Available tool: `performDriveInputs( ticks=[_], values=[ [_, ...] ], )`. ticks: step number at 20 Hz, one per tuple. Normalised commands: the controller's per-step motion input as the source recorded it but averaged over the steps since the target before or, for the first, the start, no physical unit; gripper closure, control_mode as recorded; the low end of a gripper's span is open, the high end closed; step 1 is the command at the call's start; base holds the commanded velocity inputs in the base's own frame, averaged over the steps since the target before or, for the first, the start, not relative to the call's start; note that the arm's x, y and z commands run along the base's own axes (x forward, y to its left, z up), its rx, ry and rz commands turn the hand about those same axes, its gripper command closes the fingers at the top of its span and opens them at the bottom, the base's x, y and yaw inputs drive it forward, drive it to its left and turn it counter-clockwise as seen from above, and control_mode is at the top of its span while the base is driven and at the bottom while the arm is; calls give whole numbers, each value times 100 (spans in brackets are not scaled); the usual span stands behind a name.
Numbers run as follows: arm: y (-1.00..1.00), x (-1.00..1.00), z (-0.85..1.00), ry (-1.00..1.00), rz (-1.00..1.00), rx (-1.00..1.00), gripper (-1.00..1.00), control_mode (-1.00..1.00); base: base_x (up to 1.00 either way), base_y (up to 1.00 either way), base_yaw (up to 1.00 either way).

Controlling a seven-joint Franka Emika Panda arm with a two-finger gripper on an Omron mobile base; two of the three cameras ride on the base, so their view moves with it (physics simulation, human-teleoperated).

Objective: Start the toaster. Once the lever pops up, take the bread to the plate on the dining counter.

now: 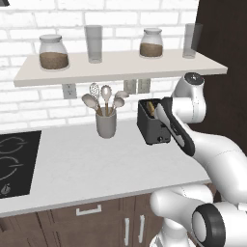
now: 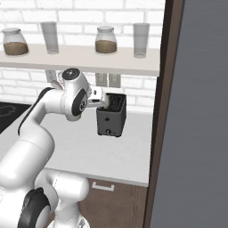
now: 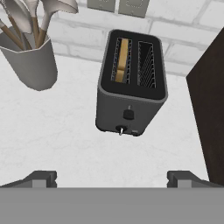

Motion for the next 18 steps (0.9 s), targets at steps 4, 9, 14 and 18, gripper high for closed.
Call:
performDriveInputs(
  ticks=[4, 9, 14, 18],
  values=[
    [0, 0, 0, 0, 0, 0, -100, -100, 0, 0, 0],
    [0, 0, 0, 0, 0, 0, -100, -100, 0, 0, 0],
    [0, 0, 0, 0, 0, 0, -100, -100, 0, 0, 0],
    [0, 0, 0, 0, 0, 0, -100, -100, 0, 0, 0]
  ],
)
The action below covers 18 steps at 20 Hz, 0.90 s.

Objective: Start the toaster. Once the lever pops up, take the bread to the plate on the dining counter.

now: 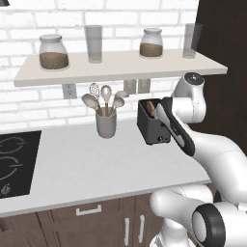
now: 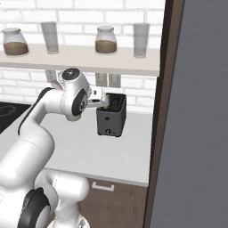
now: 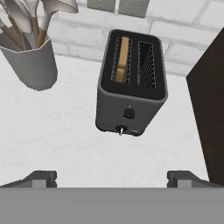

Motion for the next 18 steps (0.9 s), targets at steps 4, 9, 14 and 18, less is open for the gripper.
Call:
performDriveInputs(
  ticks=[4, 9, 14, 18],
  values=[
    [0, 0, 0, 0, 0, 0, -100, -100, 0, 0, 0],
    [0, 0, 0, 0, 0, 0, -100, -100, 0, 0, 0],
    [0, 0, 0, 0, 0, 0, -100, -100, 0, 0, 0],
    [0, 0, 0, 0, 0, 0, -100, -100, 0, 0, 0]
  ],
)
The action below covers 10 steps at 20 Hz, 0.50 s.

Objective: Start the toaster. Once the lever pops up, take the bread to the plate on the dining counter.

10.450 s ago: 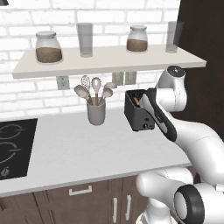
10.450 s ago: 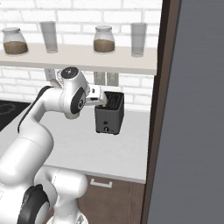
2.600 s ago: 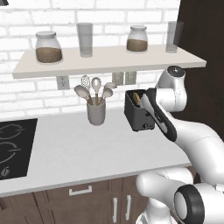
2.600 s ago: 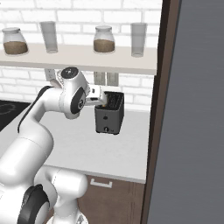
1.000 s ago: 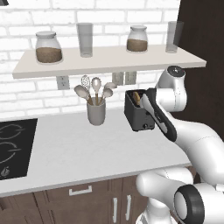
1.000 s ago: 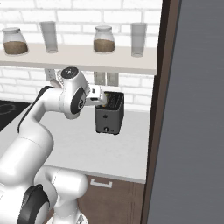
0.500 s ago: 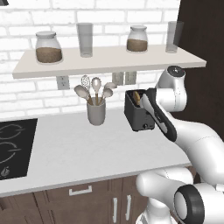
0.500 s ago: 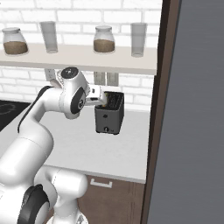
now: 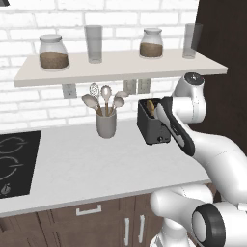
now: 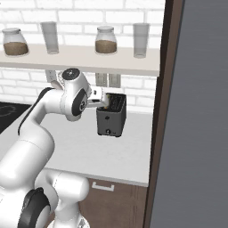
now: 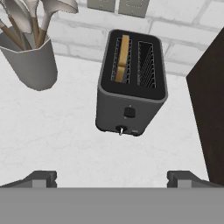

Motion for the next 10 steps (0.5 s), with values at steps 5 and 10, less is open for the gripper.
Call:
performDriveInputs(
  ticks=[5, 10],
  values=[
    [0, 0, 0, 0, 0, 0, -100, -100, 0, 0, 0],
    [0, 0, 0, 0, 0, 0, -100, -100, 0, 0, 0]
  ],
)
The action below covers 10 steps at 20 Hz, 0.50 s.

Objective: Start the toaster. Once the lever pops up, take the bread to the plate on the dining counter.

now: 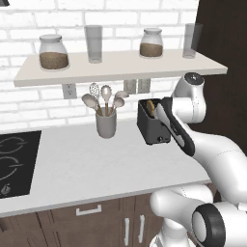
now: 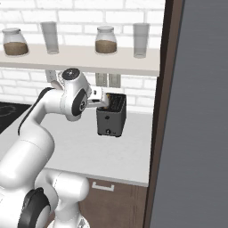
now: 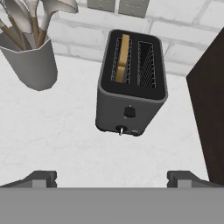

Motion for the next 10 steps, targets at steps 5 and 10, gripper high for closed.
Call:
performDriveInputs(
  ticks=[5, 10],
  values=[
    [-1, 0, 0, 0, 0, 0, -100, -100, 0, 0, 0],
    [-11, 2, 0, -2, 0, 7, -100, -100, 0, 0, 0]
  ],
)
